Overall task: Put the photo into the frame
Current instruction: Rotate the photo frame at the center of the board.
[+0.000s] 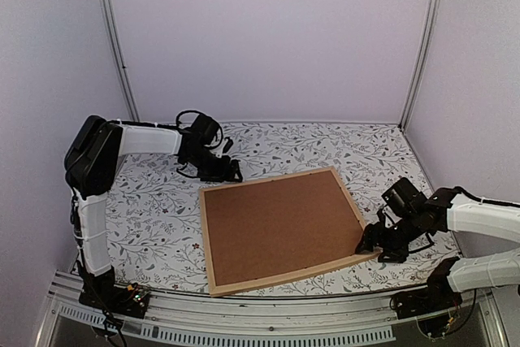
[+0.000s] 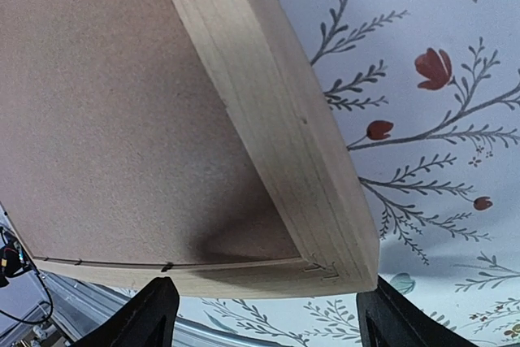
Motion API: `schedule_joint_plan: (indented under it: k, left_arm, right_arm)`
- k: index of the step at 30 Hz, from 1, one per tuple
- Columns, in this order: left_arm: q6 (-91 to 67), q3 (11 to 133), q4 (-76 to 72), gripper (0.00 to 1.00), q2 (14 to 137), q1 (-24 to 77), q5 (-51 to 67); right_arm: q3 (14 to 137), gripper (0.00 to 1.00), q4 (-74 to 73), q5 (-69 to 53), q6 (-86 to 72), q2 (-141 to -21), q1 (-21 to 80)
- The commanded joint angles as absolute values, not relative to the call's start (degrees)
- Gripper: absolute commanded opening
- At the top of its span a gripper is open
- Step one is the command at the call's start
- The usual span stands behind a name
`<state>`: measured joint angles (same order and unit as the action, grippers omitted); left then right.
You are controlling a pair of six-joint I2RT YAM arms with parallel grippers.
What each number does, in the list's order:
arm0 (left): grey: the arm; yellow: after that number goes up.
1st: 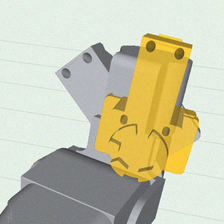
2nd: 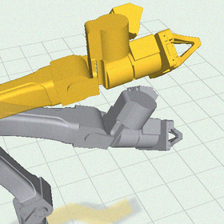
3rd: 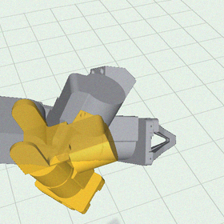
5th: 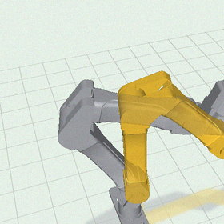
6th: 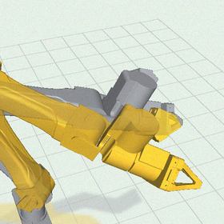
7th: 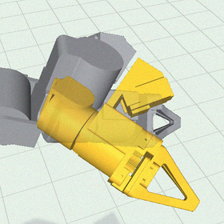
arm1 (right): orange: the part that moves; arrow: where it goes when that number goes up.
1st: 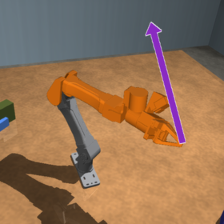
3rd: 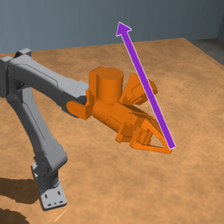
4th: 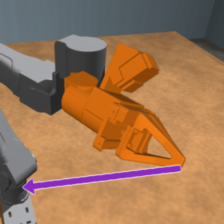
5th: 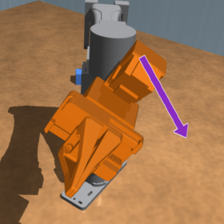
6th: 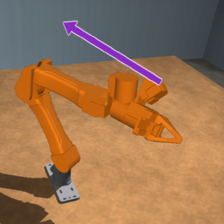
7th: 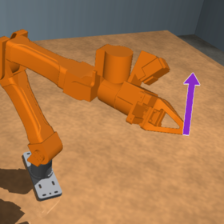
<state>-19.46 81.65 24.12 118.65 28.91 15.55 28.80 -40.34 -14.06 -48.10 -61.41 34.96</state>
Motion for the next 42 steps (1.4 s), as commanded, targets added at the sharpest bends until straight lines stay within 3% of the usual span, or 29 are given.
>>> schedule_joint_plan:
  k: [1,9,17,35,42]
  left_arm:
    - [-18.16,80.82,23.58,0.79,119.56,30.09,16.97]
    - [-17.97,73.96,24.62,0.76,116.36,30.89,18.27]
    - [-19.82,62.93,22.66,0.74,107.65,31.75,19.28]
    - [-24.20,50.21,12.14,0.68,97.86,45.44,32.51]
    - [-24.84,51.65,19.93,0.69,95.16,45.17,20.41]
  right_arm:
    - [28.13,0.79,-33.94,-15.54,-50.91,-61.13,35.77]
    - [31.24,0.80,-27.74,-11.99,-51.10,-66.23,35.47]
    - [40.78,0.80,-22.12,-11.49,-44.30,-79.62,30.46]
    - [85.06,0.78,-26.40,-19.27,-22.87,-119.58,16.82]
    - [87.79,0.78,-29.17,-18.92,-21.31,-120.91,15.89]
